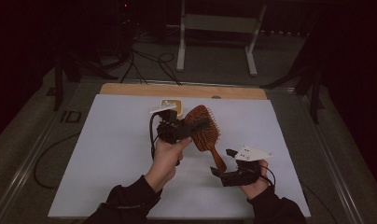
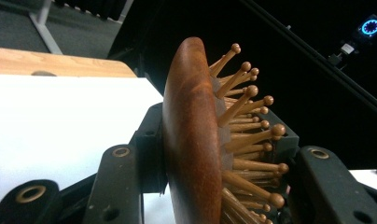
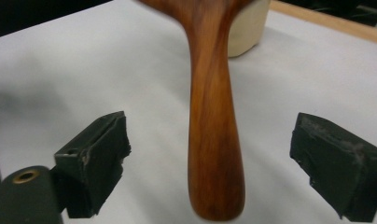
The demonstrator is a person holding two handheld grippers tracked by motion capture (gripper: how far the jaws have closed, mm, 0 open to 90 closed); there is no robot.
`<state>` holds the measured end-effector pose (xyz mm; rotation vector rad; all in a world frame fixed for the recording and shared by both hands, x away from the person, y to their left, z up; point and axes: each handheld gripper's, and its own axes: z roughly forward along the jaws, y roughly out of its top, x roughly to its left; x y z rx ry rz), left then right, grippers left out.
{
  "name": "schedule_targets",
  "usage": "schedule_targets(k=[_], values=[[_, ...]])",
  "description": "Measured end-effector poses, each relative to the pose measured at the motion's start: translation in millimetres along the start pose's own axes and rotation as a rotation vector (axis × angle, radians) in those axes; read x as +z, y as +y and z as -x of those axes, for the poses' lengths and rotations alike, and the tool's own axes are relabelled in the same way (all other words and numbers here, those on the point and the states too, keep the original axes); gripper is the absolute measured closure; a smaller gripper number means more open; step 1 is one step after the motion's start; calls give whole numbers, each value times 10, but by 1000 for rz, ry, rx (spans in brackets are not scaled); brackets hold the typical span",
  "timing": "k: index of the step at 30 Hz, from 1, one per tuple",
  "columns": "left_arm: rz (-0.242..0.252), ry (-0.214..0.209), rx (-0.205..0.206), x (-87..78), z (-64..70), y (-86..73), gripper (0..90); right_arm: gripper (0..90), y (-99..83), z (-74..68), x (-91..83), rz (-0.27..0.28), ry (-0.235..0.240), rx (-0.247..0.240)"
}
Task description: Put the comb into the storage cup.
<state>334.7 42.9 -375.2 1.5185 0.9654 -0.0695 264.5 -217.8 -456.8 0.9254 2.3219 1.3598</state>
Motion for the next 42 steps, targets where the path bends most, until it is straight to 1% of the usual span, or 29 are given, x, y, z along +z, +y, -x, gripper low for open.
schedule_targets(k=[4, 8, 10, 11, 12, 14, 19, 22, 23, 24, 25, 26, 31, 35, 37, 40, 41, 42], values=[[10, 20, 21, -55, 5, 79, 543, 91, -18, 11, -5, 0, -11, -8], [24, 32, 41, -120, 6, 172, 542, 86, -46, -2, -17, 9, -52, -39], [24, 42, 58, -148, 10, 214, 543, 85, -60, -16, -27, 8, -64, -55], [28, 44, 62, -158, 9, 228, 542, 85, -70, -19, -34, 13, -88, -75], [33, 49, 63, -176, 5, 250, 542, 80, -75, -21, -38, 9, -98, -82], [40, 52, 66, -202, -5, 287, 543, 79, -90, -13, -49, 16, -104, -77], [50, 67, 84, -263, -14, 380, 544, 78, -124, 20, -87, 11, -99, -62], [64, 77, 87, -312, -27, 445, 544, 78, -140, 24, -116, 19, -103, -58], [66, 80, 89, -325, -32, 461, 544, 78, -146, 31, -125, 15, -113, -60], [67, 82, 93, -338, -35, 482, 544, 78, -148, 26, -129, 18, -114, -51], [72, 87, 92, -353, -38, 505, 544, 78, -153, 33, -134, 16, -110, -58], [71, 90, 95, -364, -44, 527, 544, 78, -160, 28, -137, 18, -118, -54], [86, 105, 93, -420, -70, 643, 545, 78, -183, 27, -162, 20, -116, -57], [104, 120, 104, -464, -75, 747, 545, 78, -197, 28, -170, 23, -113, -57], [111, 128, 118, -493, -74, 814, 545, 78, -195, 25, -168, 23, -113, -56], [126, 146, 130, -534, -88, 897, 545, 79, -193, 31, -173, 30, -119, -58], [131, 158, 131, -548, -95, 925, 545, 79, -192, 34, -180, 33, -112, -55], [135, 161, 130, -556, -101, 947, 544, 79, -190, 34, -183, 32, -114, -53]])
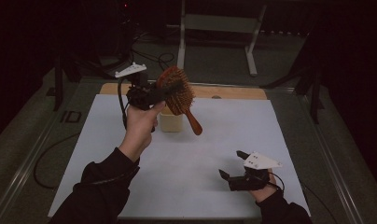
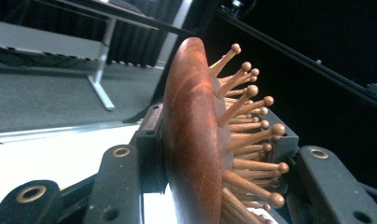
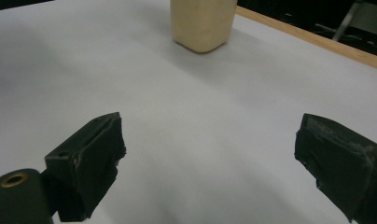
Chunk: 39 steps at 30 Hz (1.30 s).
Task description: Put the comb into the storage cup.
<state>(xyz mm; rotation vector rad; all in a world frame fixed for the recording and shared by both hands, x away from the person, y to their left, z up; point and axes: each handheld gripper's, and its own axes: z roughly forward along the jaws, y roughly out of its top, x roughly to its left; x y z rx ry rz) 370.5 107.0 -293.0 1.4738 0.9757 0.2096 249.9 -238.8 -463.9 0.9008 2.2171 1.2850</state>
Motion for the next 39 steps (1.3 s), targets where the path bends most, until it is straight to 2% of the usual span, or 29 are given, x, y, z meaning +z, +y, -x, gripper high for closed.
schedule_targets(k=[10, 18, 22, 26, 30, 34, 39], values=[[44, 49, 22, -40, -84, 258, 545, 79, 3, -12, 2, 2, -4, -9], [51, 100, 28, -35, -222, 343, 544, 79, 8, -8, -8, 9, 2, -6], [55, 120, 33, -21, -303, 375, 544, 79, 9, -11, -8, 10, 2, -8], [71, 160, 36, -13, -377, 401, 544, 79, 5, -9, -3, 6, 5, -8], [75, 193, 59, 2, -446, 406, 544, 79, 1, -12, 2, 4, 8, -11], [80, 227, 54, 26, -539, 387, 544, 79, 4, -21, 0, 6, 14, -9], [77, 251, 27, 73, -679, 325, 544, 79, 6, -16, -7, 10, 11, -8]])
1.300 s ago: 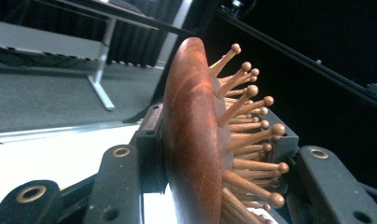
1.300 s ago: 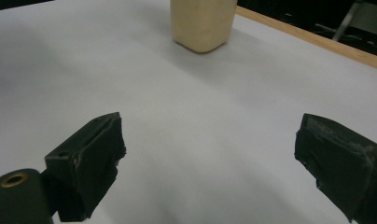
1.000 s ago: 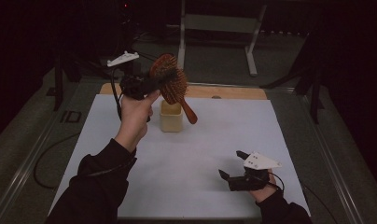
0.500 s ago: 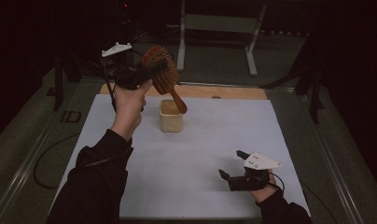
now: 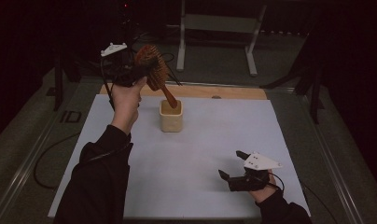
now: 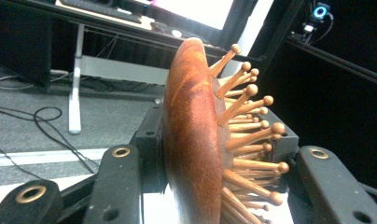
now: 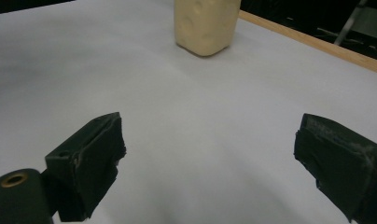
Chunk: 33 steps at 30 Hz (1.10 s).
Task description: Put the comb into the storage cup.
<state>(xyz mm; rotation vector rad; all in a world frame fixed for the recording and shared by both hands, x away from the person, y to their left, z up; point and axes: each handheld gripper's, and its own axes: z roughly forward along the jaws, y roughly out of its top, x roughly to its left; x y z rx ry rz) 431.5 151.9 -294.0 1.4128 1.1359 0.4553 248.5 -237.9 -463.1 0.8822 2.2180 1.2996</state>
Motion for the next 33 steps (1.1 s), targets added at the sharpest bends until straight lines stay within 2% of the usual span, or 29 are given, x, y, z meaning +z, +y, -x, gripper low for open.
schedule_targets(k=[4, 16, 33], values=[[-5, 17, -8, 64, -65, -80, 544, 79, 0, 4, -5, 2, -1, -1], [-31, 29, -46, 258, -201, -292, 544, 79, -6, -1, -2, 7, -4, -6], [-78, 34, -71, 459, -280, -583, 543, 80, -2, 0, -15, 12, -5, -4]])
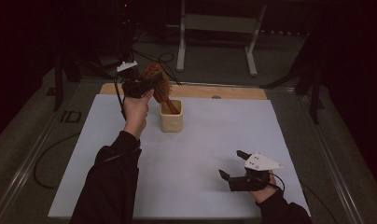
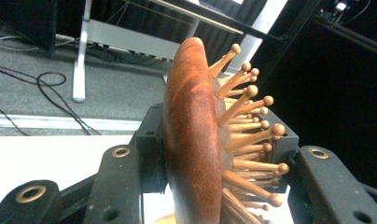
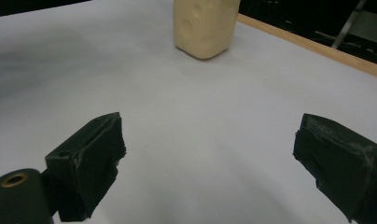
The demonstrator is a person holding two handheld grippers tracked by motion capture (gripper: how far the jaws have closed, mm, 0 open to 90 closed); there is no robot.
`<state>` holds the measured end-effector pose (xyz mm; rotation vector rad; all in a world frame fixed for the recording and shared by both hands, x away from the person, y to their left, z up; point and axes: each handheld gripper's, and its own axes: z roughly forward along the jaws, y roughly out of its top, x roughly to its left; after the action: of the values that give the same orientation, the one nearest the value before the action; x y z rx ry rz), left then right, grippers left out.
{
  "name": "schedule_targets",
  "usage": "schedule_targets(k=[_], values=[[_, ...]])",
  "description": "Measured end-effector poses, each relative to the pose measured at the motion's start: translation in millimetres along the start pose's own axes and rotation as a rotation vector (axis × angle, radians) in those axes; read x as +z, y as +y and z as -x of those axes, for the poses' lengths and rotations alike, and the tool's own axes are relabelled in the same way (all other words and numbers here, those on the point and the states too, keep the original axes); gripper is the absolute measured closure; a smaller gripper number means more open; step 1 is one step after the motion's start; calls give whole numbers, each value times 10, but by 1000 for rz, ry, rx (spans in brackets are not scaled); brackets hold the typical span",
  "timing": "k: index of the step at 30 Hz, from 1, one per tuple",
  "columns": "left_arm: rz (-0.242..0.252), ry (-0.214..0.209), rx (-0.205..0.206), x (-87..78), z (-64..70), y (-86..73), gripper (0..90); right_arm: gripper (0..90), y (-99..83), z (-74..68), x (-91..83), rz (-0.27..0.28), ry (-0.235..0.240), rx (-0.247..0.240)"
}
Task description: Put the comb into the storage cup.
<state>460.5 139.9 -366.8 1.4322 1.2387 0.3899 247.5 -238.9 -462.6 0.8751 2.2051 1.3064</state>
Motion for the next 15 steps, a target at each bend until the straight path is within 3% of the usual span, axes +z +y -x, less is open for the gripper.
schedule_targets(k=[15], values=[[-31, 0, -7, 122, -50, -165, 542, 80, -6, 6, -3, 2, 2, 9]])
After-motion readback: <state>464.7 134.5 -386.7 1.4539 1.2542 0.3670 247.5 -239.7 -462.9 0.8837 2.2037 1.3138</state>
